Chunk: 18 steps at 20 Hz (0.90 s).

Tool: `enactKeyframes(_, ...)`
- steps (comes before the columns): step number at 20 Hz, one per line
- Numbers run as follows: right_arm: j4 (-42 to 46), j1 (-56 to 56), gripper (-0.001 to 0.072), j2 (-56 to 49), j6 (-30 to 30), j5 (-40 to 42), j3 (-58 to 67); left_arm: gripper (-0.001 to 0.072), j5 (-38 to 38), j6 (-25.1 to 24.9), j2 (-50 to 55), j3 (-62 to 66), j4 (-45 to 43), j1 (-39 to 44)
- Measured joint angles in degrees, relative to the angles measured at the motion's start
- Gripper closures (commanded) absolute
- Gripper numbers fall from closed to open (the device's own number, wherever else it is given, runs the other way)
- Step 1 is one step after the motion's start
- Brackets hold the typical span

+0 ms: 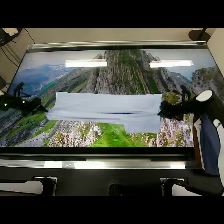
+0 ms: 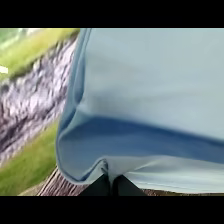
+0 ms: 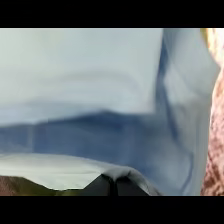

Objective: Fold the shirts.

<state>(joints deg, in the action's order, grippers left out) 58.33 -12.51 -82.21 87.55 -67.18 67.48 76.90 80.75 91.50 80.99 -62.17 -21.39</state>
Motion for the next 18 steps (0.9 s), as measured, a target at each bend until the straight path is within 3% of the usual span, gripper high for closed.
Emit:
enactKeyframes(4, -2.64, 0.02, 0.067, -9.92, 2.23, 4.57, 11.39, 0.0668, -0.52, 5.53, 10.88, 14.56, 0.68, 2.75)
enactKeyframes(10, -6.43, 1.05, 0.0664, -18.23, 2.38, 9.77, 16.57, 0.0654, -1.29, 7.78, 21.77, 23.19, 3.85, 4.46)
enactKeyframes(11, -6.56, 1.33, 0.0583, -18.86, 2.1, 9.92, 16.83, 0.0516, -1.31, 7.78, 22.73, 23.61, 4.26, 4.59)
enactKeyframes(12, -6.84, 1.49, 0.0394, -19.21, 1.81, 10.08, 17.0, 0.0273, -1.33, 7.78, 23.39, 23.87, 4.81, 4.72)
enactKeyframes(13, -6.84, 1.51, 0.0142, -19.26, 1.49, 10.08, 17.11, 0.017, -1.4, 7.85, 23.82, 24.13, 5.66, 4.74)
enactKeyframes(14, -6.8, 1.31, 0.0037, -18.88, 0.74, 9.64, 17.25, 0.0275, -1.27, 7.93, 24.09, 24.5, 6.49, 4.68)
enactKeyframes(15, -6.67, 0.9, 0.0028, -18.1, -0.59, 8.9, 17.31, 0.0318, -0.92, 7.91, 24.17, 25.0, 6.99, 4.44)
enactKeyframes(17, -4.15, -1.05, 0.0001, -16.24, -3.04, 6.47, 17.4, 0.0293, 1.44, 7.3, 23.69, 26.14, 7.65, 3.69)
enactKeyframes(18, -2.21, -2.56, 0.0001, -15.65, -3.52, 4.59, 17.4, 0.022, 2.95, 6.67, 23.06, 26.56, 7.87, 3.3)
